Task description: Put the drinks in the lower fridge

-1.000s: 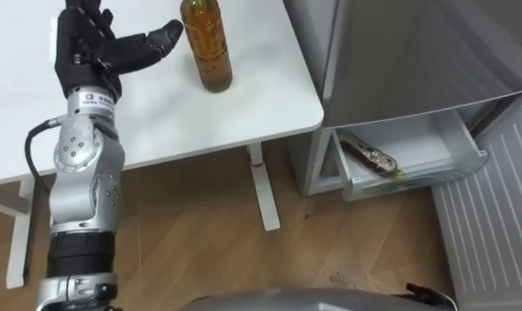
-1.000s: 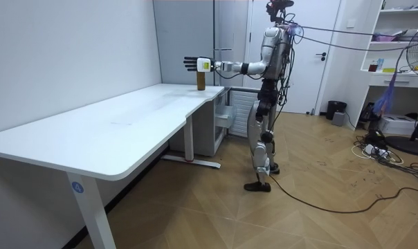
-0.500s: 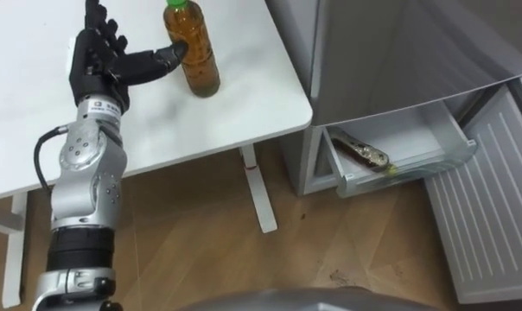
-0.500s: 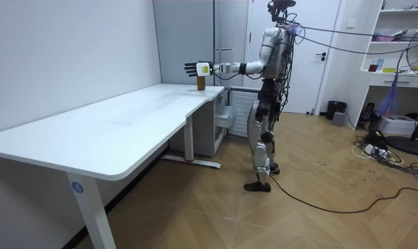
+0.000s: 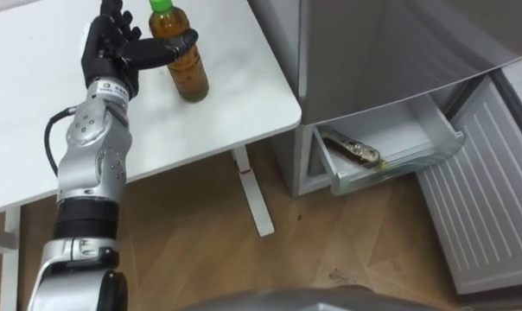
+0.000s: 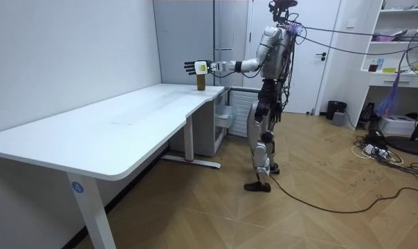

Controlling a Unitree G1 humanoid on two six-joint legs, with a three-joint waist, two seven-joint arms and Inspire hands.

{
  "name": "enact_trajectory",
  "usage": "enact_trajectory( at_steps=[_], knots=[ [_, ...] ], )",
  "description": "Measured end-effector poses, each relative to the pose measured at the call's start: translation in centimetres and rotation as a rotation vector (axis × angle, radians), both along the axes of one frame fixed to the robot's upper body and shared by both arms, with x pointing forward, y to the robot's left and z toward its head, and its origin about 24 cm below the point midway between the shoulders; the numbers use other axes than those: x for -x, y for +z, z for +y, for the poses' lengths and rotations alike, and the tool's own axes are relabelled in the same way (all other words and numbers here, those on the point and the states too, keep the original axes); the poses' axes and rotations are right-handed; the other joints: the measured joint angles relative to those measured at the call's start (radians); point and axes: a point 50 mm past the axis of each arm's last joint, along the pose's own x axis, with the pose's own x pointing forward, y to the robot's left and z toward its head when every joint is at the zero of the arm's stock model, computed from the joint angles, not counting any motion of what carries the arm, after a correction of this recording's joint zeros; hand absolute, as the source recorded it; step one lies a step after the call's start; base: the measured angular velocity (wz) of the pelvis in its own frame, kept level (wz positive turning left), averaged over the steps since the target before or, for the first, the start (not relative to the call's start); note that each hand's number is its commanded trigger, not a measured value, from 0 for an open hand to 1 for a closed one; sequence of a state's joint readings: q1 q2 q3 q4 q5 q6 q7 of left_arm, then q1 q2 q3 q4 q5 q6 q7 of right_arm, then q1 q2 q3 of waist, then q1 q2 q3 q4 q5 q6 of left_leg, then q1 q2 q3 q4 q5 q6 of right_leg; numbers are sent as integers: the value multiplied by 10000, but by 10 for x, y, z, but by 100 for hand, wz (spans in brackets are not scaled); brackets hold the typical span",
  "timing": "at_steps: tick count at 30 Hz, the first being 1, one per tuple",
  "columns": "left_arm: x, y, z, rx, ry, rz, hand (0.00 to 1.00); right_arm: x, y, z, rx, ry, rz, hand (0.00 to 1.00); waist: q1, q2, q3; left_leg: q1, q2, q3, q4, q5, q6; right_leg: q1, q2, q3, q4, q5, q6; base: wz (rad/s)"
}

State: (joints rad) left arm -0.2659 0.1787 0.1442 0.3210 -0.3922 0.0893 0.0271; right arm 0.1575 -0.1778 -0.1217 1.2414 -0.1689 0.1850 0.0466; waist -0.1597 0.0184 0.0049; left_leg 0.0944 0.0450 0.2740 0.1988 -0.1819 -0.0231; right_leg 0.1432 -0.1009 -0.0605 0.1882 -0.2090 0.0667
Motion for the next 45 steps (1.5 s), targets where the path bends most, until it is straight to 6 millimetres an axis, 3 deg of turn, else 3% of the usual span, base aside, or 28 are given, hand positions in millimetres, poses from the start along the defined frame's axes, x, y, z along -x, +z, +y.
enact_trajectory(
  at_steps=[15,35,36,37,39,40,45],
  knots=[
    [-2,0,8,-177,128,160,0,-1,0,0,21,59,-25,0,-281,15,12,-123,5,90,4,-7,5,-187,25,253,9,2,-3,-2],
    [-2,-6,9,-130,180,458,0,-3,0,-1,86,316,47,0,-324,7,27,-102,15,155,-22,-37,-5,-239,40,341,-1,2,-3,-1],
    [-2,-6,9,-130,192,481,22,-2,0,-1,85,312,61,0,-331,11,24,-106,15,159,-22,-39,-6,-244,40,346,-6,2,-3,0],
    [-2,-6,9,-133,203,500,56,-2,0,-1,86,310,70,0,-337,11,24,-104,15,159,-22,-39,-6,-242,40,346,-5,2,-2,0],
    [-2,-6,9,-145,233,517,91,0,0,-1,85,297,114,0,-345,17,20,-98,16,159,-21,-39,-6,-239,41,345,-4,2,-3,0],
    [-2,-6,9,-149,231,520,100,0,0,-1,85,293,127,0,-344,19,19,-96,16,159,-22,-39,-7,-239,41,344,-4,2,-3,0],
    [-3,-7,7,-184,136,600,100,3,0,-1,88,259,247,0,-348,75,26,-27,18,172,-64,-41,-9,-211,46,343,2,2,-3,0]
  ],
)
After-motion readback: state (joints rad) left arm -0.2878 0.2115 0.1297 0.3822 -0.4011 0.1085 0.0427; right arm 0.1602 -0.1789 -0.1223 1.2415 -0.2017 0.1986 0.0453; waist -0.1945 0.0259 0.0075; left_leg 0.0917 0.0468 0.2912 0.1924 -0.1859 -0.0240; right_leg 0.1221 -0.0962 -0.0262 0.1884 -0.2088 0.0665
